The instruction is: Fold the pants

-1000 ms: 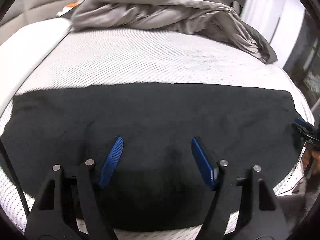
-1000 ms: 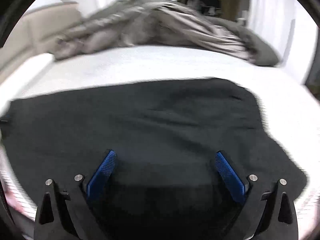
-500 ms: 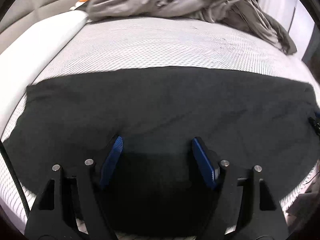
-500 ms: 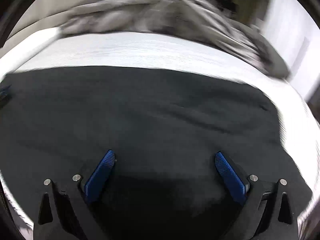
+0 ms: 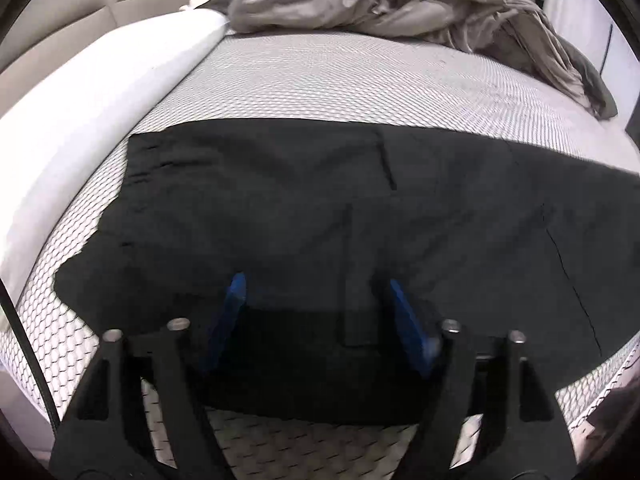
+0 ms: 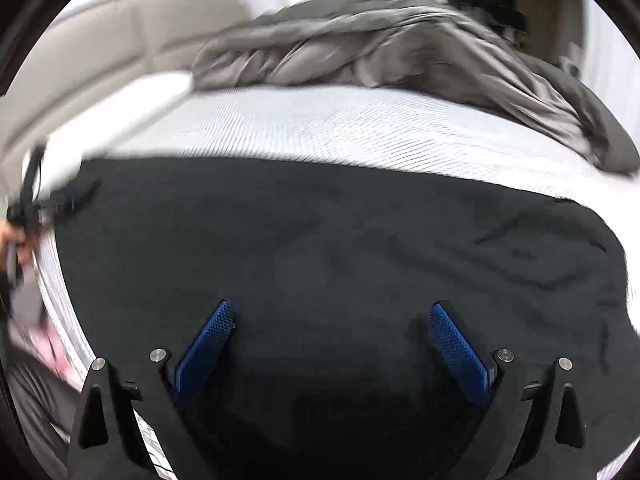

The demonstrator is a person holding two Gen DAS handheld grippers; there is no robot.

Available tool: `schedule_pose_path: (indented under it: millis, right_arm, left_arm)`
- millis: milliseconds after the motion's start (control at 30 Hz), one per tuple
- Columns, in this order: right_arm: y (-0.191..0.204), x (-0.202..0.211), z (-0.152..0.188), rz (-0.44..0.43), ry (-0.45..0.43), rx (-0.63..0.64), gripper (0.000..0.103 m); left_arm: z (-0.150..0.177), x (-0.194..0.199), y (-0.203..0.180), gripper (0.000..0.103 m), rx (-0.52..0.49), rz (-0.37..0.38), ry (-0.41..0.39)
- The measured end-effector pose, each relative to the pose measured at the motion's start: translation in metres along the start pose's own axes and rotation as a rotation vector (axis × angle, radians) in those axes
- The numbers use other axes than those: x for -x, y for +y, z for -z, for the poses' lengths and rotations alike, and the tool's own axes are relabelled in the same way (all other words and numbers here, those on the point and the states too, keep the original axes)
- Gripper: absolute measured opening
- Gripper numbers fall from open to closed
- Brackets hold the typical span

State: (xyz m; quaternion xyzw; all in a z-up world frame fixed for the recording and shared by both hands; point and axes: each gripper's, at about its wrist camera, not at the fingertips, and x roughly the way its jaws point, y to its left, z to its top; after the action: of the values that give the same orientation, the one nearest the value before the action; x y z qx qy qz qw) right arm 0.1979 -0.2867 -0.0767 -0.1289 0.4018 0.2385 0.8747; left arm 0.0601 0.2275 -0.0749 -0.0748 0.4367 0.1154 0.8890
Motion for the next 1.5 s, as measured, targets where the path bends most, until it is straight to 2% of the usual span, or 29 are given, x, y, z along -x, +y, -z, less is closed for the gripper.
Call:
schedule_pose_path:
  millis: [67,167,233,333,433,500,533,600,633,700,733,767,800,867,933,1000,1067,1167,1267,1333,1367,1400,1500]
  right_arm:
    - [0.001,-0.008,0.008,0.058,0.040,0.046,0.100]
    - [-0.027,-0.003,0.014,0.102,0.057,-0.030,0.101]
    - [-0.047,0.005,0.018,0.174,0.060,-0.082,0.101]
    - [-0.066,0.012,0.020,0.172,0.058,-0.148,0.101]
    - [-0.069,0.011,0.020,0.184,0.062,-0.140,0.101]
    - [-0.066,0.008,0.018,0.185,0.062,-0.126,0.101]
    - [-0.064,0.008,0.017,0.182,0.061,-0.124,0.101]
    - [-0.063,0.010,0.018,0.180,0.061,-0.120,0.101]
    - [-0.065,0.005,0.017,0.179,0.061,-0.120,0.101]
    - [-0.068,0.003,0.016,0.172,0.061,-0.120,0.101]
    - [-0.070,0.000,0.015,0.169,0.060,-0.121,0.101]
    - [-0.070,0.000,0.016,0.167,0.060,-0.122,0.101]
    - [-0.071,0.000,0.016,0.167,0.059,-0.121,0.101]
    - [-0.071,0.000,0.016,0.166,0.058,-0.122,0.101]
    - [-0.070,-0.001,0.015,0.167,0.059,-0.128,0.101]
    - [-0.070,-0.001,0.014,0.168,0.059,-0.131,0.101]
    - [-0.069,-0.001,0.013,0.159,0.057,-0.136,0.101]
    - [-0.068,-0.002,0.012,0.150,0.056,-0.129,0.101]
    - [-0.069,-0.003,0.012,0.139,0.058,-0.126,0.101]
    - [-0.070,-0.002,0.012,0.142,0.062,-0.123,0.101]
    - [-0.070,-0.001,0.013,0.150,0.062,-0.126,0.101]
    - [-0.071,0.000,0.013,0.161,0.063,-0.135,0.101]
    - [-0.063,0.005,0.009,0.141,0.047,-0.140,0.101]
  left_arm:
    - [0.002,0.009,0.018,0.078,0.052,0.047,-0.014]
    - [0.001,0.015,0.027,0.080,0.080,0.070,-0.016]
    - [-0.002,0.024,0.022,0.077,0.064,0.076,-0.023]
    - [-0.003,0.049,0.008,0.077,-0.030,0.173,-0.073]
    - [-0.008,0.053,0.014,0.077,0.007,0.147,-0.107]
    - [-0.011,0.041,0.029,0.077,0.097,0.091,-0.097]
    - [-0.012,0.030,0.036,0.072,0.129,0.048,-0.068]
    - [-0.013,0.001,0.046,0.054,0.166,-0.006,0.003]
    - [-0.012,-0.010,0.049,0.047,0.150,-0.044,0.024]
    - [-0.012,-0.009,0.051,0.039,0.126,-0.134,0.006]
    - [-0.013,-0.005,0.053,0.028,0.131,-0.201,0.001]
    - [-0.013,0.001,0.055,0.022,0.142,-0.258,-0.009]
    - [-0.014,0.005,0.056,0.020,0.151,-0.281,-0.013]
    - [-0.015,0.013,0.054,0.020,0.166,-0.269,-0.035]
    - [-0.018,0.022,0.051,0.021,0.170,-0.170,-0.073]
    - [-0.031,0.016,0.040,0.024,0.180,-0.053,-0.053]
    - [-0.045,-0.001,0.018,0.029,0.145,-0.008,-0.016]
    - [-0.056,-0.037,-0.002,0.029,0.100,-0.087,0.056]
    - [-0.053,-0.051,0.015,0.037,0.188,-0.271,0.077]
    - [-0.052,-0.040,0.018,0.036,0.229,-0.328,0.069]
    - [-0.050,-0.028,0.014,0.036,0.237,-0.306,0.042]
    - [-0.046,-0.015,0.006,0.036,0.235,-0.242,0.014]
    - [-0.031,0.023,-0.035,0.039,0.164,-0.108,-0.051]
